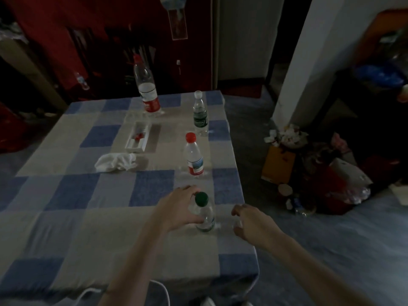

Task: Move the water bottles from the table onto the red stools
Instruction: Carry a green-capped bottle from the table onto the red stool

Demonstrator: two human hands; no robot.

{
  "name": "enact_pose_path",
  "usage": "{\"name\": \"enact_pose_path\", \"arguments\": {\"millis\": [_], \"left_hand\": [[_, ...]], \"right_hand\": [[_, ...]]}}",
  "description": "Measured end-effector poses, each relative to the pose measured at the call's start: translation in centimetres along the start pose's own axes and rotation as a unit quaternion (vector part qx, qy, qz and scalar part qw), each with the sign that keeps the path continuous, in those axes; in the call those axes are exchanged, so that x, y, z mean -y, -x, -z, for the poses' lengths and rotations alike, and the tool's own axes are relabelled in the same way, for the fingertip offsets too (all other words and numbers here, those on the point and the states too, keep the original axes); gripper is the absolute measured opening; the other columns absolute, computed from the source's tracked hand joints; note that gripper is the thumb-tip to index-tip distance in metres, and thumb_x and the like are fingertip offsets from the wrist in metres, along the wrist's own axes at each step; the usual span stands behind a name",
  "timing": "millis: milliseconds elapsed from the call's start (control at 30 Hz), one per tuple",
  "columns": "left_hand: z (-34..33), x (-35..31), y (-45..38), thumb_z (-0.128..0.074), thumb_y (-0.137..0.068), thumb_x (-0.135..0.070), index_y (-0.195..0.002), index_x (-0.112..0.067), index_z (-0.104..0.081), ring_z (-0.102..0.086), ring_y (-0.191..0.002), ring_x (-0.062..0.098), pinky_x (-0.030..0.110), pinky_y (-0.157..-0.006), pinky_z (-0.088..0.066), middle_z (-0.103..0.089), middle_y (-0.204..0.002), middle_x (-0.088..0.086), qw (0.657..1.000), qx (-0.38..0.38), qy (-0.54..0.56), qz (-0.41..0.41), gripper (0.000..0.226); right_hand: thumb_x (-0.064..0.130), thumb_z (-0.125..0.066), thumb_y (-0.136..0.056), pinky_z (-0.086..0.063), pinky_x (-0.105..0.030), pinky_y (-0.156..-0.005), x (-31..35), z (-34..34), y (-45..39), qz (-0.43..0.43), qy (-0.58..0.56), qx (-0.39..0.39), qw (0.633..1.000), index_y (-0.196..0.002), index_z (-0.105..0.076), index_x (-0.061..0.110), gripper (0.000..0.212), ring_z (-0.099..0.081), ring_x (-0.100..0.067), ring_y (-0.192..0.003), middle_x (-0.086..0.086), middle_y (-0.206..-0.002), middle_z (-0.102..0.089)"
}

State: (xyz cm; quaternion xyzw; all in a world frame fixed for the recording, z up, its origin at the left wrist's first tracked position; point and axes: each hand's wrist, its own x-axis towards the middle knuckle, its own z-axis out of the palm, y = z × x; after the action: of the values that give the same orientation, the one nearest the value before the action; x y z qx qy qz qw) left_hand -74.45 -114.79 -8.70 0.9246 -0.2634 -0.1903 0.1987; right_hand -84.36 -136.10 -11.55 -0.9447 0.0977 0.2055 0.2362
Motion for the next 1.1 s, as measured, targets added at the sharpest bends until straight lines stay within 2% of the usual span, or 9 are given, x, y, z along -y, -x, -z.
{"name": "enact_pose_path", "arguments": {"millis": [267,367,433,600,700,833,900,967,1100], "left_hand": [[0.6,0.3,-0.5,-0.082,-0.065,-0.046,-0.114,-0.038,-0.055,-0.057,-0.107,0.003,0.038,-0.096,-0.049,-0.062,-0.113,-0.02,0.998,0.032,0.043,-0.026,0.056],[0.8,0.2,-0.5,-0.083,-0.067,-0.039,-0.124,-0.037,-0.055,-0.056,-0.112,0.003,0.034,-0.101,-0.046,-0.061,-0.121,-0.018,0.996,0.05,0.051,-0.045,0.063],[0.8,0.0,-0.6,-0.084,-0.066,-0.04,-0.123,-0.038,-0.057,-0.056,-0.111,0.0,0.033,-0.101,-0.046,-0.062,-0.119,-0.02,0.996,0.053,0.052,-0.056,0.063],[0.9,-0.5,-0.4,-0.079,-0.069,-0.051,-0.121,-0.04,-0.058,-0.055,-0.106,0.0,0.022,-0.086,-0.04,-0.063,-0.114,-0.02,0.993,0.058,-0.018,-0.1,0.057],[1.9,-1.0,-0.1,-0.076,-0.065,-0.057,-0.112,-0.04,-0.061,-0.056,-0.096,-0.002,0.023,-0.081,-0.042,-0.063,-0.105,-0.021,0.993,0.027,-0.02,-0.109,0.052],[4.0,-2.3,0.5,-0.08,-0.065,-0.053,-0.096,-0.036,-0.061,-0.055,-0.081,-0.006,0.012,-0.07,-0.038,-0.059,-0.087,-0.021,0.991,-0.017,0.007,-0.136,0.041],[4.8,-3.0,1.0,-0.083,-0.065,-0.048,-0.089,-0.036,-0.059,-0.055,-0.077,-0.009,0.009,-0.065,-0.037,-0.056,-0.079,-0.022,0.988,-0.044,0.028,-0.143,0.036],[5.3,-3.5,1.3,-0.085,-0.065,-0.046,-0.089,-0.035,-0.059,-0.058,-0.078,-0.009,0.011,-0.069,-0.044,-0.06,-0.081,-0.021,0.987,-0.058,0.06,-0.134,0.037],[5.5,-4.1,1.4,-0.082,-0.062,-0.054,-0.093,-0.032,-0.064,-0.063,-0.081,-0.001,0.028,-0.078,-0.056,-0.067,-0.088,-0.017,0.985,-0.081,0.076,-0.133,0.042]], "right_hand": [[0.032,-0.066,-0.087,-0.052,-0.037,-0.092,0.5,-1.2,0.5,0.011,0.011,0.011,1.0,-0.129,-0.049,0.029,0.046,-0.058,-0.017,-0.11,0.003,-0.129,-0.052],[0.033,-0.065,-0.088,-0.052,-0.038,-0.094,0.4,-1.5,0.7,0.022,0.003,0.019,1.0,-0.128,-0.049,0.028,0.044,-0.058,-0.017,-0.11,0.004,-0.127,-0.052],[0.035,-0.064,-0.088,-0.052,-0.037,-0.093,0.5,-1.6,0.7,0.027,-0.001,0.009,1.0,-0.128,-0.049,0.029,0.044,-0.058,-0.016,-0.109,0.005,-0.127,-0.053],[0.036,-0.066,-0.088,-0.05,-0.03,-0.093,0.6,-1.1,0.5,0.041,-0.039,-0.026,0.998,-0.131,-0.048,0.032,0.047,-0.056,-0.01,-0.11,0.009,-0.13,-0.051],[0.037,-0.067,-0.088,-0.05,-0.028,-0.095,0.5,-0.8,0.6,0.058,-0.083,-0.049,0.994,-0.128,-0.049,0.035,0.044,-0.054,-0.003,-0.109,0.013,-0.128,-0.052],[0.037,-0.068,-0.087,-0.049,-0.024,-0.095,0.6,-0.9,1.2,0.083,-0.137,-0.073,0.984,-0.125,-0.051,0.036,0.042,-0.053,0.001,-0.109,0.018,-0.122,-0.052],[0.035,-0.071,-0.086,-0.047,-0.017,-0.091,1.1,-1.1,1.7,0.085,-0.173,-0.094,0.977,-0.123,-0.052,0.038,0.041,-0.054,0.003,-0.107,0.02,-0.118,-0.052],[0.031,-0.073,-0.084,-0.047,-0.015,-0.089,1.6,-1.1,2.1,0.081,-0.212,-0.114,0.967,-0.116,-0.051,0.041,0.04,-0.055,0.005,-0.106,0.021,-0.115,-0.054],[0.024,-0.075,-0.082,-0.053,-0.022,-0.093,2.1,-1.2,2.7,0.094,-0.285,-0.168,0.939,-0.107,-0.057,0.038,0.034,-0.06,0.004,-0.106,0.017,-0.112,-0.062]]}}
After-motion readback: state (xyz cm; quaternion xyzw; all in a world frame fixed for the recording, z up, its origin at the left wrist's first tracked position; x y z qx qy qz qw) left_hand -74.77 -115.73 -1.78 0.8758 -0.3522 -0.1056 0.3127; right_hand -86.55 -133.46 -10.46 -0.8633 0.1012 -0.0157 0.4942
